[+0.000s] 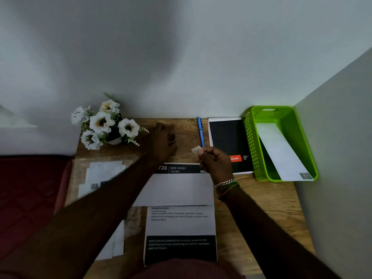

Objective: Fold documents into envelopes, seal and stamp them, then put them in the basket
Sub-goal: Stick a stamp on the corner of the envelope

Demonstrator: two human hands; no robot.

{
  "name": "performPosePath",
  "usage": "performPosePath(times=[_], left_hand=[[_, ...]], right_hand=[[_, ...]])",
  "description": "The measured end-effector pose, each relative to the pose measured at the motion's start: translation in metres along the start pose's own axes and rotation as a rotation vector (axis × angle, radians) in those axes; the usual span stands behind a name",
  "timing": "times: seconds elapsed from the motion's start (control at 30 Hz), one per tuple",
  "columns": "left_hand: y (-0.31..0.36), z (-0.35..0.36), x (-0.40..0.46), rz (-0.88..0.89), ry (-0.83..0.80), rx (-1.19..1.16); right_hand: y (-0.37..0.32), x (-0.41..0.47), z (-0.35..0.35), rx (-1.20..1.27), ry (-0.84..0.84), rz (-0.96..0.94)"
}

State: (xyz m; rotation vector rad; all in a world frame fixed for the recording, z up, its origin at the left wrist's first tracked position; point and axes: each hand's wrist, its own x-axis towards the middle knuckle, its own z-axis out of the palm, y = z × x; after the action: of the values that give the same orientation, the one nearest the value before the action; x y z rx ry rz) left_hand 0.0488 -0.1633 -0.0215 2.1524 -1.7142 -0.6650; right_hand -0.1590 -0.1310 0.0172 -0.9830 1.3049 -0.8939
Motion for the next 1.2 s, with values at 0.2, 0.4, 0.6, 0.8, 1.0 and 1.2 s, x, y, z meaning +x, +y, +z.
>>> performPosePath(times=[0.2,0.4,0.6,0.8,1.0,1.2], left_hand=[[0.046,-0.026,-0.073,-0.098,-0.014,-0.546],[0.061,-0.042,-0.135,-0.630,-0.559,-1.443],[0.065,-0.046,-0.163,-0.596,-0.455,-1.585],[0.078,-0.034,-0.188,-0.499,0.031,-1.384],[0.090,-0.017,-0.207,-0.279,0.278,-1.145],[0.095,-0.002,-0.210,-0.223,0.232,-1.108]], right_hand=[[-0.010,-0.018,-0.006,0.116,-0.104,0.219],[-0.017,-0.051,-0.019,-0.061,-0.302,0.049],[-0.016,-0.075,-0.028,-0.161,-0.315,-0.151],[-0.014,-0.093,-0.030,0.055,-0.125,0.120],[-0.002,-0.112,-0.027,0.066,-0.095,0.247],[0.001,-0.107,-0.031,0.074,-0.069,0.202]])
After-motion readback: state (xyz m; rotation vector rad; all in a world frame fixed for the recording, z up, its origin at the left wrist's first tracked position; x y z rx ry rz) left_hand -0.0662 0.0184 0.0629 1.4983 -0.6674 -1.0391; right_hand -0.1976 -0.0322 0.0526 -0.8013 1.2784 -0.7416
